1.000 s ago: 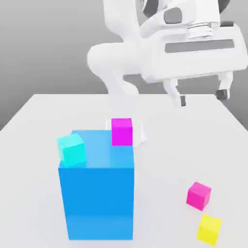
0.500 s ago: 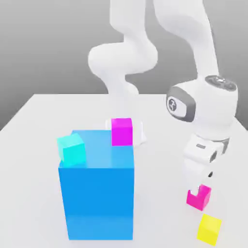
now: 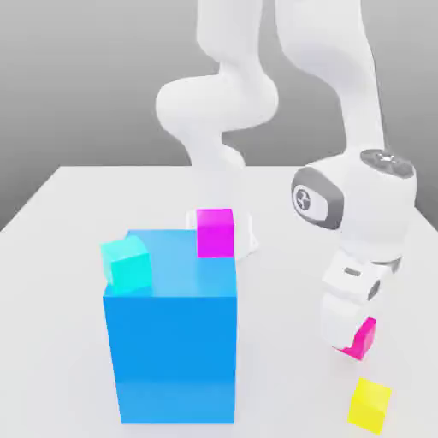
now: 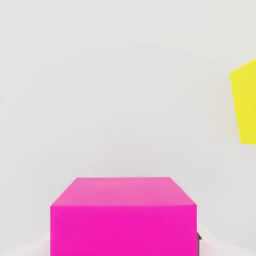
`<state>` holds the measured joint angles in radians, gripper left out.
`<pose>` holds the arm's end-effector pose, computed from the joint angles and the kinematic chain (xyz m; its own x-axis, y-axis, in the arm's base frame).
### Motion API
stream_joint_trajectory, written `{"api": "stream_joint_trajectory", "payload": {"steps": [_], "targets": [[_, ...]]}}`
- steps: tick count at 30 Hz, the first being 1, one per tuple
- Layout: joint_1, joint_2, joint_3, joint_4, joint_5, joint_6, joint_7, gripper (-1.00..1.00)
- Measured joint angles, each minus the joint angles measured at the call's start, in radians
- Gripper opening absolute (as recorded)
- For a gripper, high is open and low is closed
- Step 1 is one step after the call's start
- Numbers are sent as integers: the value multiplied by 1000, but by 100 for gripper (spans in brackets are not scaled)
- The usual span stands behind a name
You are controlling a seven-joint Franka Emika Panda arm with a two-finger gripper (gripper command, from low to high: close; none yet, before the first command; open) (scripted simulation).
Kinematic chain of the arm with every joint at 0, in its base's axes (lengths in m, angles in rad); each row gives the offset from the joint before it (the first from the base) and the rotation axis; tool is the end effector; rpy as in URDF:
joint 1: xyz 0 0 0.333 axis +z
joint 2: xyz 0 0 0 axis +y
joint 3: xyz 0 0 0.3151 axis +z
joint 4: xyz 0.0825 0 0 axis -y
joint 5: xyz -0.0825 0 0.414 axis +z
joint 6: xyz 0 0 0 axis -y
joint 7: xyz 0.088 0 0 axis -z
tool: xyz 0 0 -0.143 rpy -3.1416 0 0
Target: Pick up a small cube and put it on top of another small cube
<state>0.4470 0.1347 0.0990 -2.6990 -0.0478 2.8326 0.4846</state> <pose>0.3533 0.2198 0.1218 0.9944 0.1059 0.0004 0.1059 -0.9944 0.0012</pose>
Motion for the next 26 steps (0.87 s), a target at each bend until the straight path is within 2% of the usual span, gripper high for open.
{"api": "stream_joint_trajectory", "payload": {"steps": [8,18,20,23,24,26], "targets": [[-202,-202,-89,146,50,-338,-361,-100],[-383,-418,-312,352,-19,-761,-765,-100],[-408,-431,-346,358,-30,-783,-816,-100],[-417,-396,-363,296,-30,-685,-837,-100],[-418,-388,-366,283,-29,-664,-839,100],[-418,-388,-366,283,-29,-664,-839,100]]}}
